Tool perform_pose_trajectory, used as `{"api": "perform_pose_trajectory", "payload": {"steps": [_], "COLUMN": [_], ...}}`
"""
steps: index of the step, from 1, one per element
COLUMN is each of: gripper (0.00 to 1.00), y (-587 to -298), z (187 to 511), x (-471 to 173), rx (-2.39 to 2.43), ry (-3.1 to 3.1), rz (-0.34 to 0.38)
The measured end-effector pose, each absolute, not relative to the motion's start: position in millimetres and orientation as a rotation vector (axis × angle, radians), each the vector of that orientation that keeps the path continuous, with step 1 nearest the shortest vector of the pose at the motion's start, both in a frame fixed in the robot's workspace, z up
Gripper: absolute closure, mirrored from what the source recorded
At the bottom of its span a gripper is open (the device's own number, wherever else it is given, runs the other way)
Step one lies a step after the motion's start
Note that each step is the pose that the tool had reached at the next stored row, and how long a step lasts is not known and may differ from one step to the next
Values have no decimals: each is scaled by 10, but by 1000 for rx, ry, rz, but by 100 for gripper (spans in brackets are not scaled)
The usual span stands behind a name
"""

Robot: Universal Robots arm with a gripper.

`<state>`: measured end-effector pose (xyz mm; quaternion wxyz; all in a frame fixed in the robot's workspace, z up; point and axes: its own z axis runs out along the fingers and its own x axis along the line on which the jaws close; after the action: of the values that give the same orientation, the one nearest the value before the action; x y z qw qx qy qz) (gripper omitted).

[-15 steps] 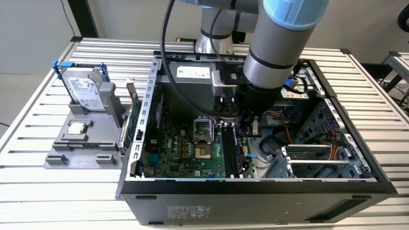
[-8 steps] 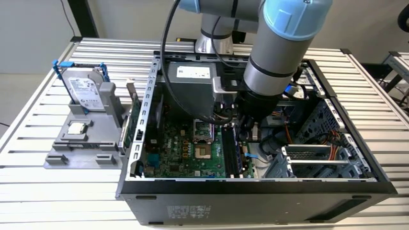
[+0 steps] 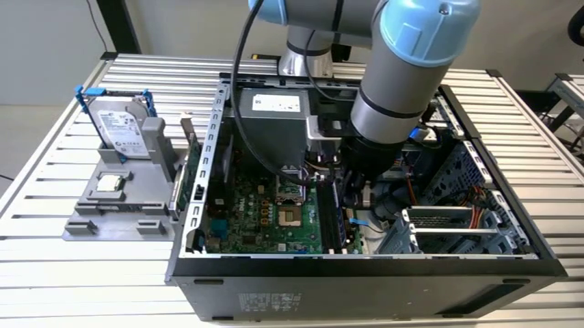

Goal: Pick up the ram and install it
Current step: 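Press down the ram until it locks into place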

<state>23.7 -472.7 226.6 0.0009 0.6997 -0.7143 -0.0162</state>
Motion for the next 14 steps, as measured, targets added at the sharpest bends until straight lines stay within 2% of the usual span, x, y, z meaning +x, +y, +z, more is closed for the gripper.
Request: {"api": "perform_pose_trajectory", "payload": {"steps": [7, 14], "gripper": [100, 100], "y": [-4755, -4755], "z": [2185, 2490], "x": [234, 234], "rx": [2195, 2197], "ry": [-2241, -2243], "rz": [-49, -51]}}
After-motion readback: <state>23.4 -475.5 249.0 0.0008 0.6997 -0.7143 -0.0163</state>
